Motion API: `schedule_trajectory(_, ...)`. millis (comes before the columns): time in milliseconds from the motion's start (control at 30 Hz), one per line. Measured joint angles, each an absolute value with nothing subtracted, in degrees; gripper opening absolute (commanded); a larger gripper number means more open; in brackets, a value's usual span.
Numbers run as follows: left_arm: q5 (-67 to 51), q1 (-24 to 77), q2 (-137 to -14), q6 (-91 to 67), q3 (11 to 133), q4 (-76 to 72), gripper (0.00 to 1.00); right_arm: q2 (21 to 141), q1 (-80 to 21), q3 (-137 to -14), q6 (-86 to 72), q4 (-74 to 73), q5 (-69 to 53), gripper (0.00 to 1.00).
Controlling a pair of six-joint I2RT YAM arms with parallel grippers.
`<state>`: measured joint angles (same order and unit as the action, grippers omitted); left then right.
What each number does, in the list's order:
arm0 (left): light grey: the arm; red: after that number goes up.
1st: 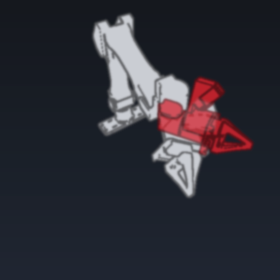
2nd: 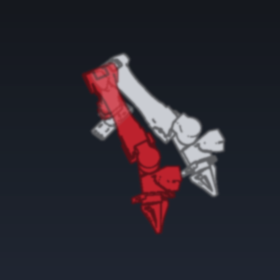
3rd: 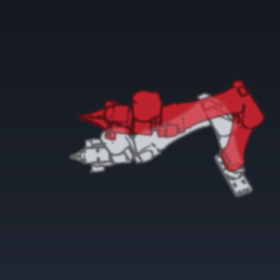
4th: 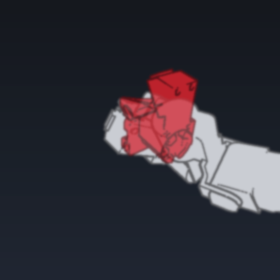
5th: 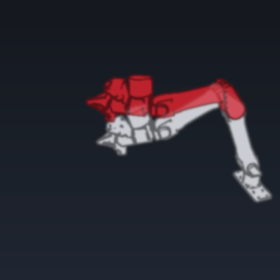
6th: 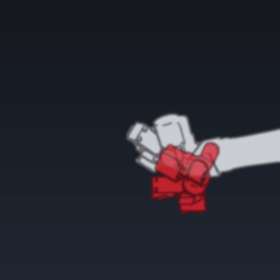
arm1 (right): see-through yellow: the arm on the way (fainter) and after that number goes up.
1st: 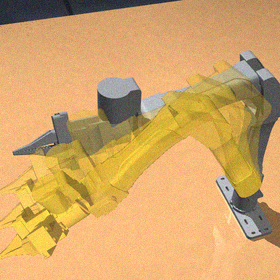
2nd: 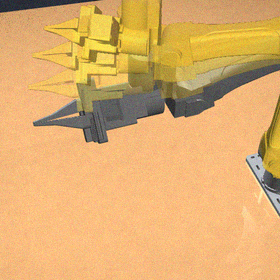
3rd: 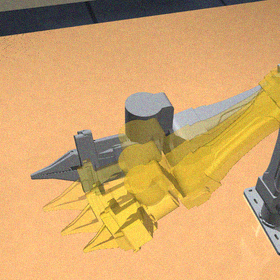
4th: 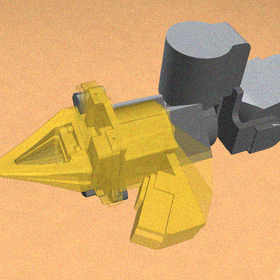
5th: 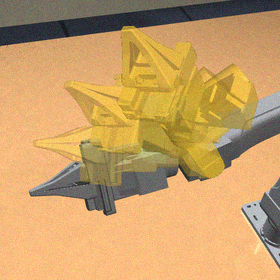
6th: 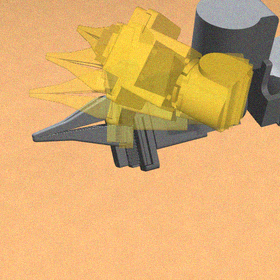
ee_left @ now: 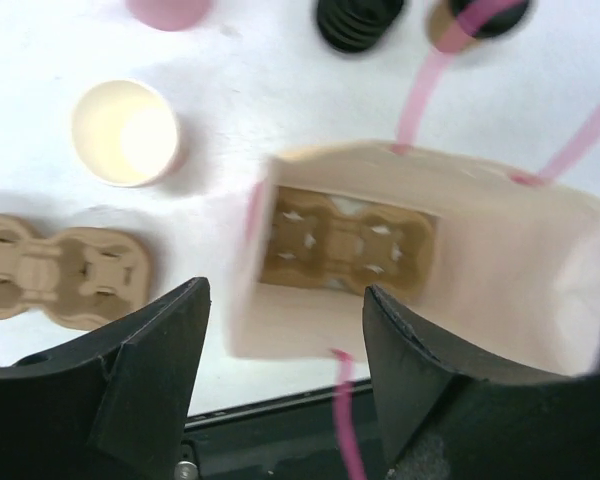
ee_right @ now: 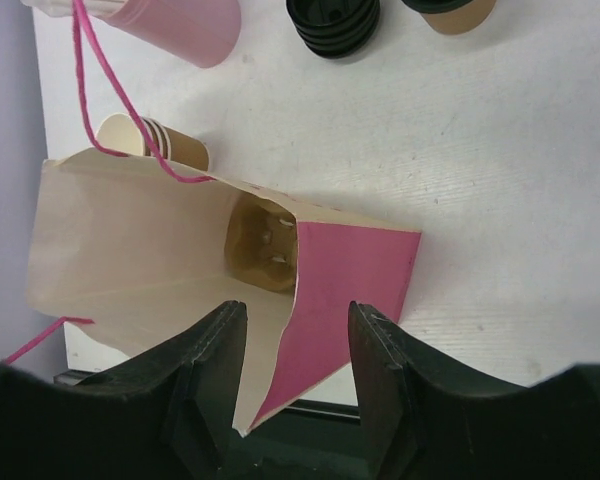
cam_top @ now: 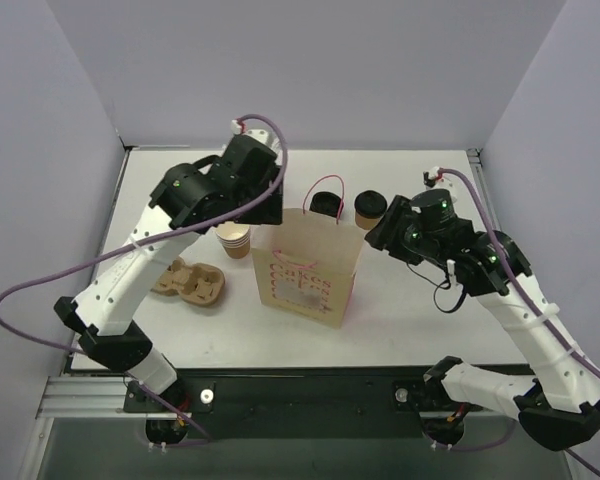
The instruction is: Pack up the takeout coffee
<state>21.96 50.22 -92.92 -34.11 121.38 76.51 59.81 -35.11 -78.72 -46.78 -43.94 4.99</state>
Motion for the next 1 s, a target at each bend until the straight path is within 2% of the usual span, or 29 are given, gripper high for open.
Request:
schedule_trajectory(200, 16.0, 36.1, -87.8, -27.5, 109.0, 71.4, 0.72, 65.3, -35.7, -78.7, -47.8, -43.5, 4.6, 0.44)
schedule_trajectory(367, 9.4, 33.5, -85.4, -23.0, 99.2, 66.2, 0.70, 67.0, -36.6, -78.8, -47.9, -43.5, 5.6, 0.41)
schedule_trajectory(467, 5.7, 32.5, -85.3, -21.0, 97.3, 63.8, 0.68, 68.2, -37.4, -78.8, -47.9, -43.5, 6.0, 0.35)
schedule_trajectory(567, 3.4, 32.1, -85.3, -19.8, 97.1, 61.7, 0.68, 70.1, -38.3, -79.3, -47.5, -43.4, 6.8, 0.22)
schedule_trajectory(600, 2.8, 32.1, -85.3, -19.4, 97.1, 61.0, 0.68, 70.7, -38.5, -79.5, -47.3, -43.4, 7.2, 0.12)
schedule_trajectory(633, 2.4, 32.1, -85.4, -19.2, 97.1, 60.6, 0.68, 71.2, -38.8, -79.9, -47.0, -43.4, 7.5, 0.08)
schedule_trajectory(667, 2.2, 32.1, -85.4, -18.9, 97.2, 60.4, 0.68, 71.6, -39.0, -80.1, -46.5, -43.3, 7.8, 0.00)
schedule_trajectory(1000, 5.2, 32.1, -85.2, -19.2, 101.8, 61.5, 0.69, 72.2, -41.8, -82.6, -39.7, -41.6, 12.7, 0.00)
